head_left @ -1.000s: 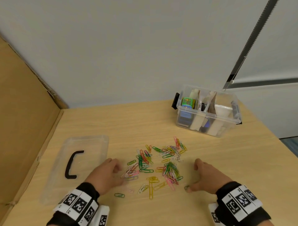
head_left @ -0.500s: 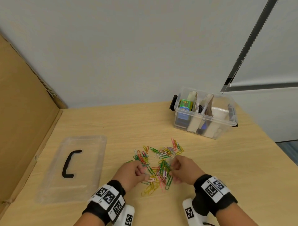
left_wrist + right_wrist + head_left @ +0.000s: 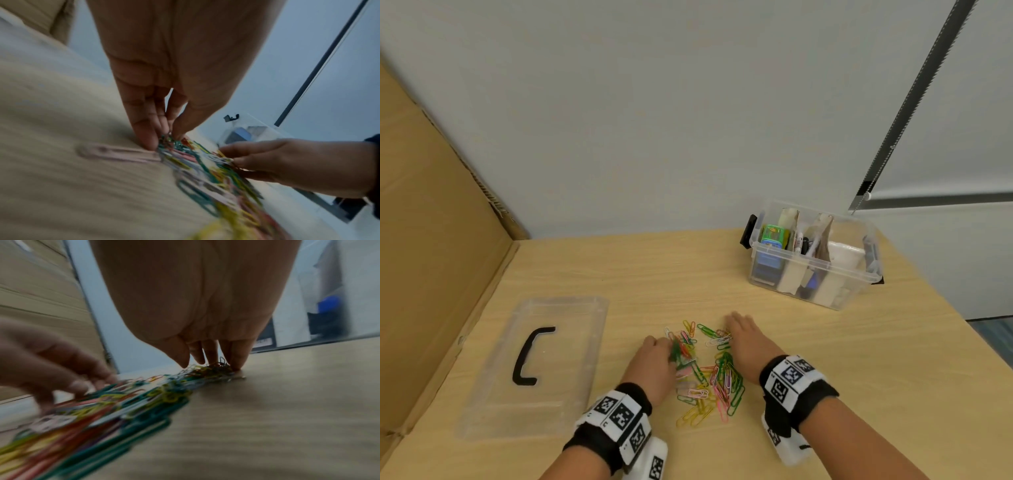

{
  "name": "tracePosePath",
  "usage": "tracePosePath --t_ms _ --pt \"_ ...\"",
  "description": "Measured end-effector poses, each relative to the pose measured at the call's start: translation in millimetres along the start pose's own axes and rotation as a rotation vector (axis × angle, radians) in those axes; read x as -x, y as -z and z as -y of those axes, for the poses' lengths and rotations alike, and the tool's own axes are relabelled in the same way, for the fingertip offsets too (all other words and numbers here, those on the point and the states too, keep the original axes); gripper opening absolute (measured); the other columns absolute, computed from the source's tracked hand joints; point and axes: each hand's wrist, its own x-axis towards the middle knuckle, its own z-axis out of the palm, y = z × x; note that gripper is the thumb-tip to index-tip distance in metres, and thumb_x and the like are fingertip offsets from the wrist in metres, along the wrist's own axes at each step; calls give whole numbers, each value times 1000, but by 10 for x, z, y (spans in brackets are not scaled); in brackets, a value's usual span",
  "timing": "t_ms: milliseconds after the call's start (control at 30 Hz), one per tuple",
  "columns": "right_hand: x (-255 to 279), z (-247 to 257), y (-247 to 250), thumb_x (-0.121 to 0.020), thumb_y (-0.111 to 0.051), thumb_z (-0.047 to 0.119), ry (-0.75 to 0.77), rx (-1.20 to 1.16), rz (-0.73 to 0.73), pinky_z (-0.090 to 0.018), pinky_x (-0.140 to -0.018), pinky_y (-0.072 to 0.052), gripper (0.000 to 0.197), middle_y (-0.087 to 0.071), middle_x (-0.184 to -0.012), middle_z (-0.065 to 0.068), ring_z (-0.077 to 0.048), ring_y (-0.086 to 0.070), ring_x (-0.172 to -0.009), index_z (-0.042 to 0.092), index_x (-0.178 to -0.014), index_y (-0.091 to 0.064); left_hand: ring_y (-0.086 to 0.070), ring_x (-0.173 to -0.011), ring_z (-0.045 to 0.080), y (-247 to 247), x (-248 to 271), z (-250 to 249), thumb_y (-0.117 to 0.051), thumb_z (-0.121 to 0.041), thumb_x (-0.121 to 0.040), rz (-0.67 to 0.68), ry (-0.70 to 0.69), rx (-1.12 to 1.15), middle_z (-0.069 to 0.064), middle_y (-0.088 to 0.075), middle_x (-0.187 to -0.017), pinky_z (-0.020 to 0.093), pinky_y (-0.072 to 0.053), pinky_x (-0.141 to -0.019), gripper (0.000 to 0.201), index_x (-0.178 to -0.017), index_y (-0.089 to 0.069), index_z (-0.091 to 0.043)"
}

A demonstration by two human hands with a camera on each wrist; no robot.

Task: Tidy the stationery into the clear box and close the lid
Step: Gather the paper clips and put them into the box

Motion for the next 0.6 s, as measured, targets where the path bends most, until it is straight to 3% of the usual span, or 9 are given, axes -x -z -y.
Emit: tracePosePath --t_ms 67,133,200,267,367,467,600 --pt "44 -10 -21 -90 -34 -2 67 -40 -30 -37 -119 -18 66 -14 -159 -6 -25 -14 -146 16 -150 -17 -55 -111 17 -52 -26 -131 -42 -17 -96 28 -42 -9 5 -45 -128 30 -45 -99 38 -133 -45 -13" --pt "85 -58 23 -95 -37 8 109 -79 -106 -34 -111 -32 51 -35 -148 -5 -23 -35 -135 16 -145 -30 -52 -112 18 -16 -84 -216 -39 -16 -96 -13 -69 -59 3 -43 -130 31 -46 -98 38 -134 -43 -16" --pt "122 -110 81 -97 -43 25 132 -50 -183 -32 -106 -36 46 -41 -138 -2 -20 -40 -126 17 -141 -34 -42 -120 18 70 -168 -252 -41 -15 -95 -81 -124 -112 1 -39 -135 32 -43 -100 41 -136 -40 -20" --pt "140 -145 107 -91 -52 45 102 -4 -184 -34 -107 -36 63 -37 -136 -1 -19 -35 -125 17 -143 -30 -33 -128 19 124 -276 -251 -43 -22 -95 -72 -231 -147 -1 -33 -143 33 -36 -107 49 -143 -31 -22" --pt "122 -124 65 -71 -61 68 67 29 -113 -37 -108 -34 100 -31 -137 -1 -21 -28 -126 17 -147 -22 -23 -136 20 140 -394 -235 -45 -54 -91 120 -307 -241 -3 -22 -152 37 -28 -113 71 -149 -17 -26" --pt "99 -38 -16 -70 -65 65 104 59 -117 -35 -104 -36 93 -33 -129 0 -18 -29 -118 22 -144 -27 -23 -134 20 134 -390 -216 -51 -71 -77 230 -311 -349 -4 -24 -148 38 -29 -111 90 -149 -21 -26" --pt "90 29 -57 -86 -60 42 133 33 -162 -32 -100 -38 54 -38 -122 1 -19 -32 -114 27 -136 -43 -30 -124 16 92 -269 -158 -66 -54 -76 215 -309 -311 -6 -32 -137 32 -34 -107 83 -145 -31 -27"
